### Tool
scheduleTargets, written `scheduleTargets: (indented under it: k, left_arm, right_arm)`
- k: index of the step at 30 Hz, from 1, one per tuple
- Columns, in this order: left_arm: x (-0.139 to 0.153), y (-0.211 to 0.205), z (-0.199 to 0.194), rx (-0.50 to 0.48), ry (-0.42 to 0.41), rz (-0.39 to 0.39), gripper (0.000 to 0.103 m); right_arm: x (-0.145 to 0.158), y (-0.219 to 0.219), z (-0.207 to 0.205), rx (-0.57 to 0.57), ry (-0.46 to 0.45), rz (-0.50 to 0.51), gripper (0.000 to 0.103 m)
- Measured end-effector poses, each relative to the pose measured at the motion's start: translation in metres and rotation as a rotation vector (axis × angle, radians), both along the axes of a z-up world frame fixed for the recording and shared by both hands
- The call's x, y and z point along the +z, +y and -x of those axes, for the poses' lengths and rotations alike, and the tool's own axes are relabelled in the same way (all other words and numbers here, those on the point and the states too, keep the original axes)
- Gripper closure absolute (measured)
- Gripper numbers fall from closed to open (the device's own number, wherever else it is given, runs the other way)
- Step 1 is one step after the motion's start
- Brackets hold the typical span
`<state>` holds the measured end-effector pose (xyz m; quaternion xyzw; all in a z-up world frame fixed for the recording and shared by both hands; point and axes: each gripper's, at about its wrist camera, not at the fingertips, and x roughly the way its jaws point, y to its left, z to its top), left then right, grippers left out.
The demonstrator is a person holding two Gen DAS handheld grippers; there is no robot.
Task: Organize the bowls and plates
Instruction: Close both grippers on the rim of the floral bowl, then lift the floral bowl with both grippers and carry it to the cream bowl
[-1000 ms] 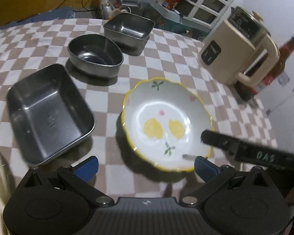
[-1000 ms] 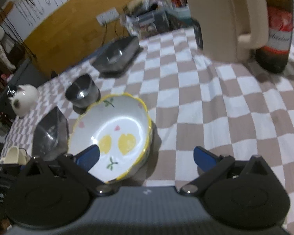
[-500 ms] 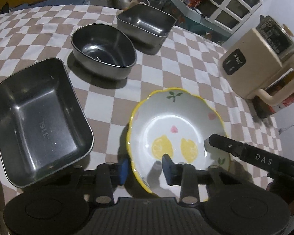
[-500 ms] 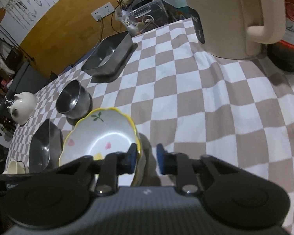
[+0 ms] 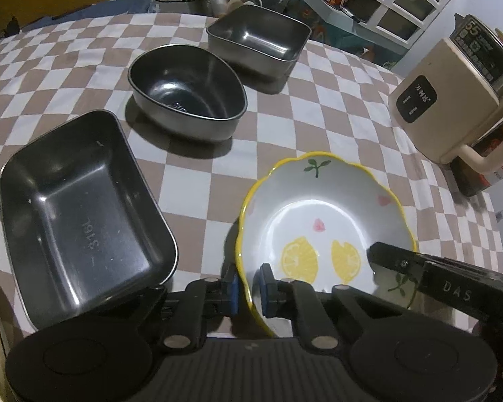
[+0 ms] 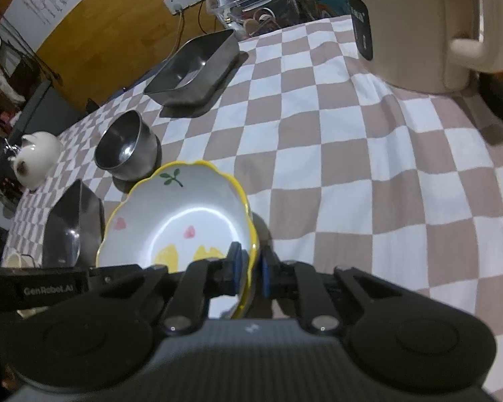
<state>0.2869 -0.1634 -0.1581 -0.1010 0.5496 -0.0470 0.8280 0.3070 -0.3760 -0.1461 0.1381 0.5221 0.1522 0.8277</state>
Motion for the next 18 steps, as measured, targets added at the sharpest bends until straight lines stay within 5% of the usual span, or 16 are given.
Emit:
scheduleTargets:
  k: [18]
  left_arm:
    - [0.024, -0.007, 0.039, -0.085, -0.077, -0.015, 0.090]
  right_arm:
    - [0.010, -0.007, 0.054, -0.027, 0.065, 0.026, 0.090]
